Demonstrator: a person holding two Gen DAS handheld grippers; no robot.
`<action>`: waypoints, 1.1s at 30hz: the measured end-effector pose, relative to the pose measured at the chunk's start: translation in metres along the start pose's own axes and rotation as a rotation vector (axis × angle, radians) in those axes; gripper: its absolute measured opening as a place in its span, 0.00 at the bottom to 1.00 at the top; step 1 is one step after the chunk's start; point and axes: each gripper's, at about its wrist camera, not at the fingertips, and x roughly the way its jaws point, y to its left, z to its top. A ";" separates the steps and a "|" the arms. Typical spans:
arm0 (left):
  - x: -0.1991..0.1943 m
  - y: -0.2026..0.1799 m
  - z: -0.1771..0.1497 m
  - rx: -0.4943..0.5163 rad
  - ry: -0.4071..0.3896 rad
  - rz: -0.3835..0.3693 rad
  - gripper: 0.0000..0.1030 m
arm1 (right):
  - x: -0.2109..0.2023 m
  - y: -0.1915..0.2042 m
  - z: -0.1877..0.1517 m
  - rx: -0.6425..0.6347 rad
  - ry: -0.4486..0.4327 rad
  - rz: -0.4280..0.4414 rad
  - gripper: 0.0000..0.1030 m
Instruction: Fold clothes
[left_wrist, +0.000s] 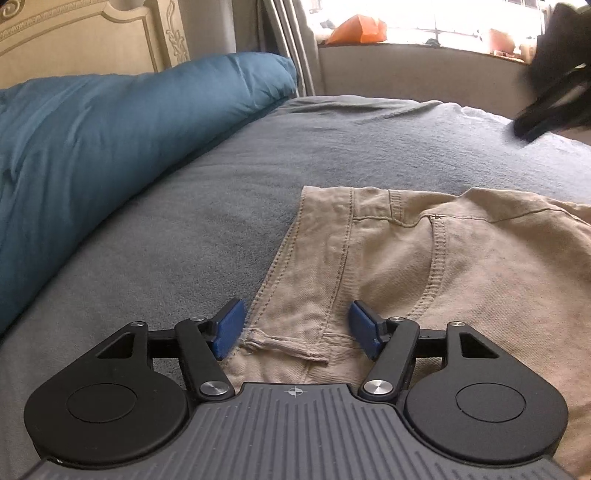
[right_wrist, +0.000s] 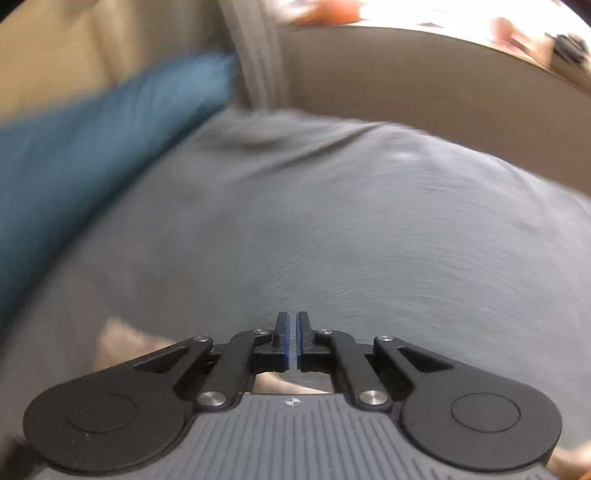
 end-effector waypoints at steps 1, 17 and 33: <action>0.001 0.000 0.002 0.002 0.004 -0.001 0.63 | -0.017 -0.018 0.002 0.061 -0.007 0.011 0.14; -0.021 -0.064 0.008 0.307 0.054 0.048 0.62 | 0.011 -0.121 -0.032 0.232 0.261 -0.032 0.16; -0.014 -0.073 0.014 0.366 0.101 0.149 0.62 | 0.021 -0.073 -0.050 0.281 0.352 0.197 0.11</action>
